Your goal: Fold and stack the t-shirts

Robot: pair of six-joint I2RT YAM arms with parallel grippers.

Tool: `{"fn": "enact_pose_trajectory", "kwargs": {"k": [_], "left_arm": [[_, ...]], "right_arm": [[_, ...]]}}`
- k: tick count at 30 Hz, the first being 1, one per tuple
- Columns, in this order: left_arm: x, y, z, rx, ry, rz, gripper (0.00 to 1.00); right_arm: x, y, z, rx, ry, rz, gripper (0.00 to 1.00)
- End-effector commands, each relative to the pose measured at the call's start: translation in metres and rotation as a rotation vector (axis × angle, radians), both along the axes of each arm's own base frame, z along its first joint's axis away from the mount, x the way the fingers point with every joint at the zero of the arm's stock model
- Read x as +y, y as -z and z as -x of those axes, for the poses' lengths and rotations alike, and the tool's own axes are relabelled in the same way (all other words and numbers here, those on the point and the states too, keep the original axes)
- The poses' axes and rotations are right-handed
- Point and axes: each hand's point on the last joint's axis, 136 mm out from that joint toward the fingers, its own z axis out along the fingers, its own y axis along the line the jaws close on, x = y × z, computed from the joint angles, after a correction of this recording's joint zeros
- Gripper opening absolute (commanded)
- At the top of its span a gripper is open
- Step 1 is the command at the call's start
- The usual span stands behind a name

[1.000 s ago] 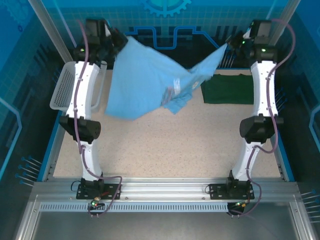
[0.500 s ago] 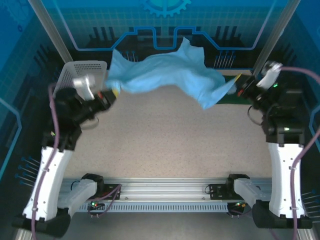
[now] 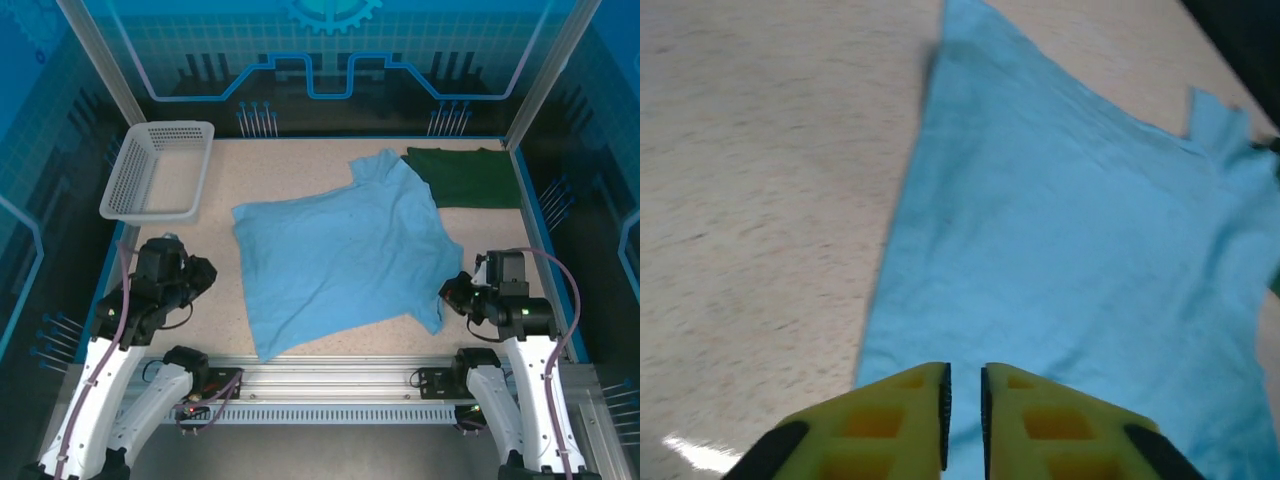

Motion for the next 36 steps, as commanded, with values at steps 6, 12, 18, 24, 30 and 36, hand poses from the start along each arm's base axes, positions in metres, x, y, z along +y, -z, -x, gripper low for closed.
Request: {"fn": "enact_pose_trajectory", "kwargs": {"k": [6, 12, 18, 24, 30, 36], "left_arm": [[-0.015, 0.074, 0.006, 0.301, -0.067, 0.103, 0.40], [-0.036, 0.099, -0.050, 0.410, 0.014, 0.079, 0.62], [-0.062, 0.126, -0.117, 0.497, 0.039, 0.078, 0.64], [-0.081, 0.163, -0.155, 0.586, 0.073, 0.035, 0.67], [-0.063, 0.195, -0.175, 0.655, 0.019, -0.116, 0.65], [-0.045, 0.221, -0.199, 0.682, 0.003, -0.222, 0.65]], "right_arm": [[-0.029, 0.035, 0.036, 0.311, 0.122, 0.135, 0.00], [-0.064, 0.023, 0.029, 0.385, 0.197, 0.327, 0.25], [-0.097, -0.035, -0.032, 0.223, 0.259, 0.504, 0.51], [-0.045, -0.043, -0.131, 0.068, 0.016, 0.422, 0.51], [0.047, 0.037, -0.194, 0.226, -0.323, 0.350, 0.49], [0.106, 0.107, -0.224, 0.347, -0.359, 0.199, 0.50]]}}
